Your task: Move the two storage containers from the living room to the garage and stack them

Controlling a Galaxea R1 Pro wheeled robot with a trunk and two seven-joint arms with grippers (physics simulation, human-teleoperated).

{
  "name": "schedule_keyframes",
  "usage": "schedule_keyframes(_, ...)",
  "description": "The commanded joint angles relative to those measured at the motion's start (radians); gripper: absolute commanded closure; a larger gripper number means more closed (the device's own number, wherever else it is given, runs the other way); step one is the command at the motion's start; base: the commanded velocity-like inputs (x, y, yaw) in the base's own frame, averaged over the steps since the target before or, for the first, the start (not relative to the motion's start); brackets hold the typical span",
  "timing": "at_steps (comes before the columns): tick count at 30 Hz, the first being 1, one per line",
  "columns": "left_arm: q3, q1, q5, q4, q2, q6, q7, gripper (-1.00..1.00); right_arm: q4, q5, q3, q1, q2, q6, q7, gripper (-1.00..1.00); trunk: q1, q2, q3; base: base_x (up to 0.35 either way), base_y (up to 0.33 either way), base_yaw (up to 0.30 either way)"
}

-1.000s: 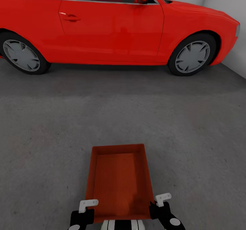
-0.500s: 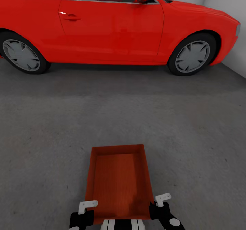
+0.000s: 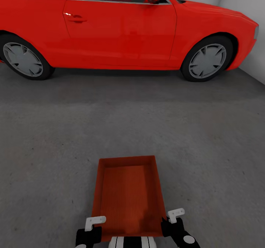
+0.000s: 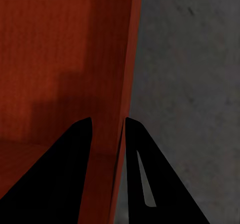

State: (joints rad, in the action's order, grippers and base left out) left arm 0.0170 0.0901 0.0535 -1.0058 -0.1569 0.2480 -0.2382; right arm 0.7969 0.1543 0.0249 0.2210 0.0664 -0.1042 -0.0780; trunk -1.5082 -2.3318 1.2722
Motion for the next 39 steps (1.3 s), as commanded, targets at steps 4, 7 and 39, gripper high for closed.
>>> schedule_keyframes(4,0.007,0.0,0.0,-0.001,-0.006,0.005,-0.006,1.0,0.002,0.008,-0.005,0.0,0.006,-0.006,-0.006,1.0,0.0,0.0,0.001,0.0,0.0,0.0)
schedule_keyframes(7,0.007,0.0,0.001,-0.002,-0.007,0.005,-0.006,1.0,0.002,0.008,-0.005,0.0,0.006,-0.006,-0.006,1.0,0.0,0.0,0.001,0.0,0.0,0.0)
schedule_keyframes(39,0.012,0.0,-0.043,-0.001,-0.018,0.006,-0.004,1.0,0.002,0.008,-0.005,0.0,0.023,-0.006,-0.006,1.0,-0.011,-0.021,0.01,0.0,0.0,0.0)
